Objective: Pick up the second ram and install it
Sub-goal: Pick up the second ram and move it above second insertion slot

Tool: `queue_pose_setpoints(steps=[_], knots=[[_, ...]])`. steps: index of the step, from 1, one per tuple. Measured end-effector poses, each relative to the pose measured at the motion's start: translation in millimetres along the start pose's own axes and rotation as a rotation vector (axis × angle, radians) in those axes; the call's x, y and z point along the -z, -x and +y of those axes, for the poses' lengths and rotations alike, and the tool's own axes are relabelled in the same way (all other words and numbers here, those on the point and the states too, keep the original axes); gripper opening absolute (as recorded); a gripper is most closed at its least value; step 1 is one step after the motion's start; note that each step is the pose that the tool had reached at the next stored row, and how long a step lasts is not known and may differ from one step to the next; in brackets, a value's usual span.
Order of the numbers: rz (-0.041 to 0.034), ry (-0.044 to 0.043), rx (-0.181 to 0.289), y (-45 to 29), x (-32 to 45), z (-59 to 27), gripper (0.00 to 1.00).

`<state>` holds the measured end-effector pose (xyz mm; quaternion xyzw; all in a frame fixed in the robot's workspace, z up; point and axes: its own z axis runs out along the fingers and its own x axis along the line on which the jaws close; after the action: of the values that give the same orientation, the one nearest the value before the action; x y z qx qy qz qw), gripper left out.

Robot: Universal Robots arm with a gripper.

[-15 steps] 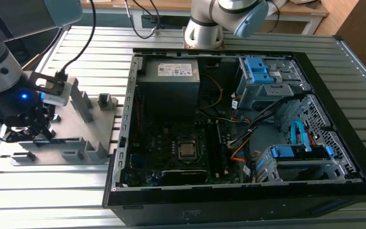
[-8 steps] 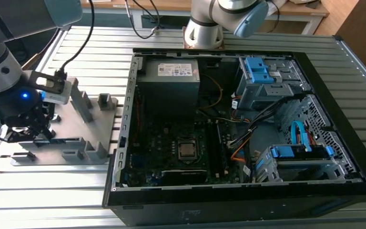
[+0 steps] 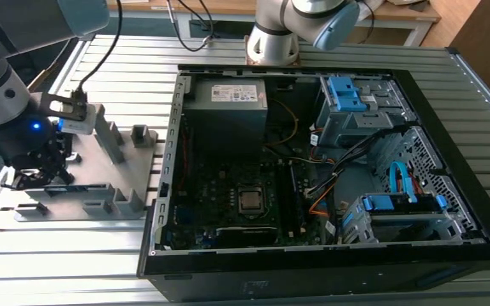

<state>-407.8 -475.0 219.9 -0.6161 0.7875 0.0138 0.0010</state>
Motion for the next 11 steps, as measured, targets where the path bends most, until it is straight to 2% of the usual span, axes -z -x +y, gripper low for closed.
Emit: queue_pose_setpoints(steps=[3,11], knots=[[0.0009,0.0009,0.045,0.0,-0.2,0.0,0.1],[0.0022,0.0021,0.113,0.0,-0.3,0.0,0.1]])
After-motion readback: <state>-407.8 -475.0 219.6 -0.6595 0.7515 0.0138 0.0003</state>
